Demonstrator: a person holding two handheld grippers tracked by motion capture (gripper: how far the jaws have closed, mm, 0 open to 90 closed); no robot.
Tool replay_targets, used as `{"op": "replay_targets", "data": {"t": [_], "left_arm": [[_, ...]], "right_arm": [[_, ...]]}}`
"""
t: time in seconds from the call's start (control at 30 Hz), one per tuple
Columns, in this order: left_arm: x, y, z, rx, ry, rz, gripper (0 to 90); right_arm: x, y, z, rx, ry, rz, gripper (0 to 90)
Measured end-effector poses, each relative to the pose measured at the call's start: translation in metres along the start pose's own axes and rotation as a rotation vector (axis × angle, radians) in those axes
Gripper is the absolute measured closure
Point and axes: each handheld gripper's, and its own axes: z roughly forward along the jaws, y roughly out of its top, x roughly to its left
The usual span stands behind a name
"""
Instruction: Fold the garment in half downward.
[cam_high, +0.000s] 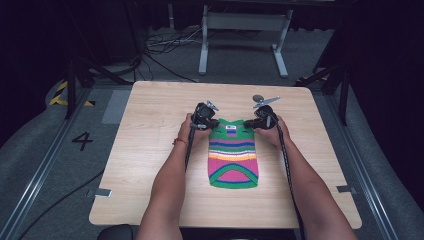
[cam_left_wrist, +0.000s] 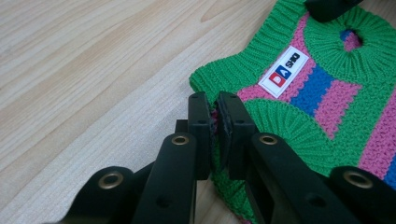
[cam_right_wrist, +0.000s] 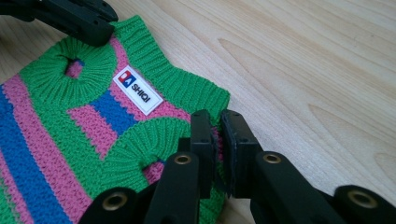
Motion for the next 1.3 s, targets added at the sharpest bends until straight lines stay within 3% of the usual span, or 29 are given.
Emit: {"op": "replay_targets", "data": {"t": [0.1, 0.23, 0.43, 0.47, 0.63, 0.87, 1.03, 1.3], "left_arm": [[-0.002, 0.001, -0.001, 0.006, 0.006, 0.000, 85.2], [-0.001, 0.006, -0.010, -0.001, 0.038, 0.036, 85.5], [-0.005, 0.009, -0.025, -0.010, 0.048, 0.068, 85.5], [-0.008, 0.009, -0.032, -0.019, 0.057, 0.092, 85.5], [-0.011, 0.006, -0.044, -0.044, 0.064, 0.099, 85.5], [-0.007, 0.009, -0.057, -0.043, 0.106, 0.129, 85.6], [-0.012, 0.012, -0.062, -0.055, 0.100, 0.153, 85.6], [-0.028, -0.001, -0.076, -0.108, 0.062, 0.185, 85.4]], "right_arm": [[0.002, 0.001, -0.004, -0.019, 0.001, -0.012, 85.3], [0.007, 0.003, -0.009, -0.036, 0.008, -0.025, 85.4], [0.016, 0.006, -0.013, -0.053, 0.015, -0.049, 85.5], [0.018, 0.007, -0.014, -0.061, 0.017, -0.058, 85.5], [0.029, 0.008, -0.021, -0.079, 0.024, -0.096, 85.5], [0.039, 0.011, -0.036, -0.141, 0.030, -0.122, 85.5], [0.043, 0.015, -0.039, -0.154, 0.035, -0.138, 85.5], [0.051, 0.006, -0.056, -0.174, 0.059, -0.172, 85.4]]}}
